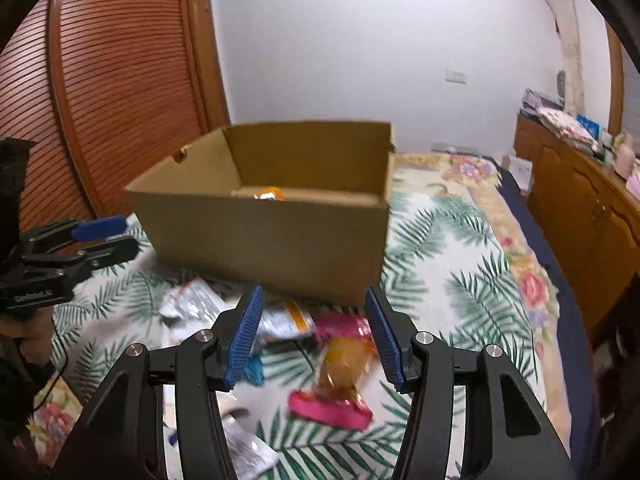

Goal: Organize snacks
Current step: 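Move the left tool to a white printed packet while the right tool reaches the pink egg pack, then close the left tool on the white packet while the right tool grips the pink egg pack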

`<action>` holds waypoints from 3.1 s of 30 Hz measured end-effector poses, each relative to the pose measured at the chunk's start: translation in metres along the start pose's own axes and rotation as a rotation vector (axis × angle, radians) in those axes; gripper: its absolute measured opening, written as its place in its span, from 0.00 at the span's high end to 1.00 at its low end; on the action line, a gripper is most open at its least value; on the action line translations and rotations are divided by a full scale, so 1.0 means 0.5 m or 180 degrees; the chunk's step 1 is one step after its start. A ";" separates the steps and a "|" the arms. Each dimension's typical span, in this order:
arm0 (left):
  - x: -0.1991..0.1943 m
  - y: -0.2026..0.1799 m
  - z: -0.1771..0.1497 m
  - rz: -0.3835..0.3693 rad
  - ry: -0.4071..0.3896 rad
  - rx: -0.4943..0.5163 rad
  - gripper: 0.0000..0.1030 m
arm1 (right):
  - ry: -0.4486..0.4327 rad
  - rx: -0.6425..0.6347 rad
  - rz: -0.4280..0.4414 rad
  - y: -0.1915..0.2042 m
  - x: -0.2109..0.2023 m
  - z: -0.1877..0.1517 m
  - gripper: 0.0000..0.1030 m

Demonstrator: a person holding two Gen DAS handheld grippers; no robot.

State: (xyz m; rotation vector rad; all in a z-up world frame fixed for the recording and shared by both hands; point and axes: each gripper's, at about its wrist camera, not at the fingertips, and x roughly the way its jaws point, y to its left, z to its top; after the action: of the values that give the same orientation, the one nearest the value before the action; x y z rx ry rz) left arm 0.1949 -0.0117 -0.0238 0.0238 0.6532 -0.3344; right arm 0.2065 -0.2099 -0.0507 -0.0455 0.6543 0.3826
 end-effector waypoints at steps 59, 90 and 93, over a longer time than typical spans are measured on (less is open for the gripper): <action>0.191 -0.020 -0.051 -0.0047 0.0900 0.0059 0.19 | 0.0604 0.0095 -0.0050 -0.041 0.137 -0.111 0.45; 0.169 -0.002 -0.074 -0.0257 0.0956 0.0108 0.26 | 0.0618 0.0072 -0.0056 -0.039 0.141 -0.112 0.44; 0.163 -0.006 -0.081 -0.0265 0.0950 0.0204 0.23 | 0.0618 0.0072 -0.0056 -0.039 0.141 -0.112 0.44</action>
State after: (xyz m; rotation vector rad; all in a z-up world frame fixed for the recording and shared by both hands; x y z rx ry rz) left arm 0.2306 -0.0339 -0.1046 0.1096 0.9407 -0.4368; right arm 0.2320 -0.2134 -0.1393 -0.0675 0.8493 0.3563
